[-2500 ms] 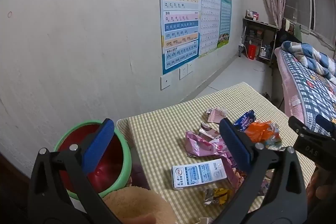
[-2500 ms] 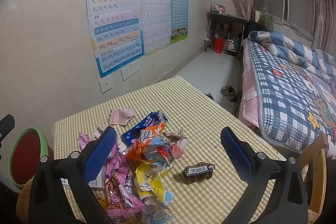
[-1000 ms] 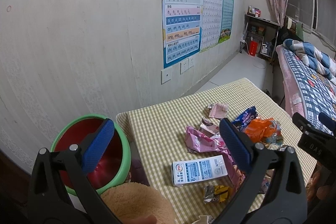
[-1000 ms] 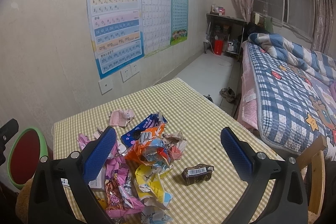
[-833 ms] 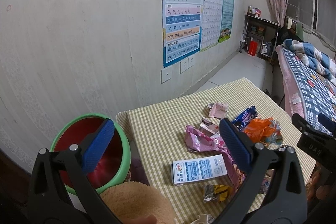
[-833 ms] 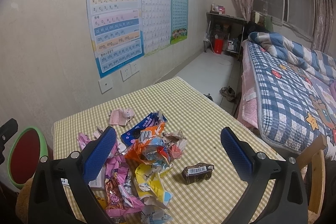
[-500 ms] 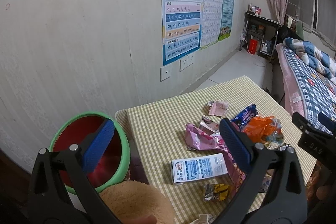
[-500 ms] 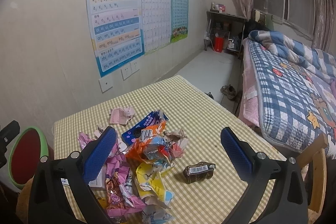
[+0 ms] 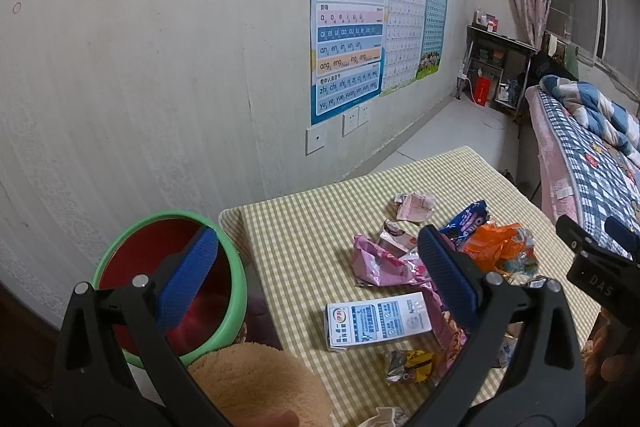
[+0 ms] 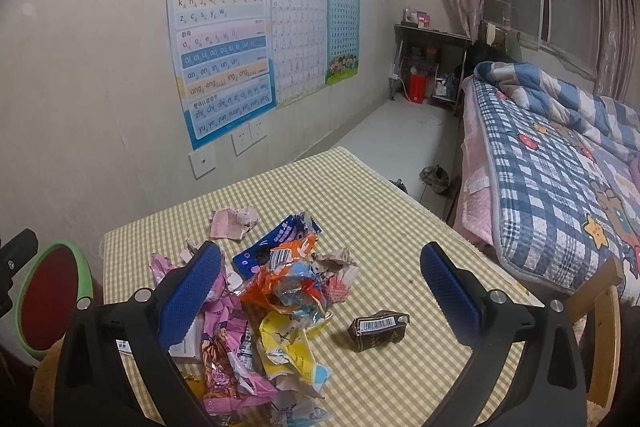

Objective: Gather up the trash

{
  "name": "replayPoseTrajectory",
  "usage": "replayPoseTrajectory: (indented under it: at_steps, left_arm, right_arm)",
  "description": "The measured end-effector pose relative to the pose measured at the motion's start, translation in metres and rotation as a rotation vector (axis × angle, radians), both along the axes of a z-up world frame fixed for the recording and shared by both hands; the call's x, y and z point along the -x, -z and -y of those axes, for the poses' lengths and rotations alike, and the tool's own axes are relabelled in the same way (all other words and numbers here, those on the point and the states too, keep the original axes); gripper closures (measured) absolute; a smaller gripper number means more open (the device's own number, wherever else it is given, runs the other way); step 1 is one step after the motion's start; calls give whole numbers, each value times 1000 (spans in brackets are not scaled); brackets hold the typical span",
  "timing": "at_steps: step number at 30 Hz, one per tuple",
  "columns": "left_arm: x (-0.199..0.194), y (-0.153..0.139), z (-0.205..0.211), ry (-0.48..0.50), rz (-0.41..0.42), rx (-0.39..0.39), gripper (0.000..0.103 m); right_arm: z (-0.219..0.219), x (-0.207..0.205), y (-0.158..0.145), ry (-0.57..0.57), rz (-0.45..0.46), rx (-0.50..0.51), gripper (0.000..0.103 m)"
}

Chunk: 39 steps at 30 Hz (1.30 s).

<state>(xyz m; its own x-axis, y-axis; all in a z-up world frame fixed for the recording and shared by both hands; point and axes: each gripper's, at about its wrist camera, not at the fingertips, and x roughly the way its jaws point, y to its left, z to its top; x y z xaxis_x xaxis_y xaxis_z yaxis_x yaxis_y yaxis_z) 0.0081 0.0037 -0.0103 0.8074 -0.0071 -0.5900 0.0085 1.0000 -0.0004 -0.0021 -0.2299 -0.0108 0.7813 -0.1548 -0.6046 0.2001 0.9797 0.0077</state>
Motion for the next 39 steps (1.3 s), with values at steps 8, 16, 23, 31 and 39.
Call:
replayPoseTrajectory:
  at_steps: [8, 16, 23, 31, 39]
  left_arm:
    - [-1, 2, 2, -6, -5, -2, 5]
    - [3, 5, 1, -18, 35, -25, 5]
    - [-7, 28, 1, 89, -87, 20, 5]
    - [-33, 82, 32, 324, -273, -138, 5]
    - [-72, 133, 66, 659, -442, -344, 17]
  right_arm:
    - [-2, 0, -1, -3, 2, -2, 7]
    - [-2, 0, 1, -5, -5, 2, 7]
    - [1, -6, 10, -32, -59, -39, 7]
    - [4, -13, 19, -79, -160, -68, 7]
    - [35, -19, 33, -68, -281, -272, 7]
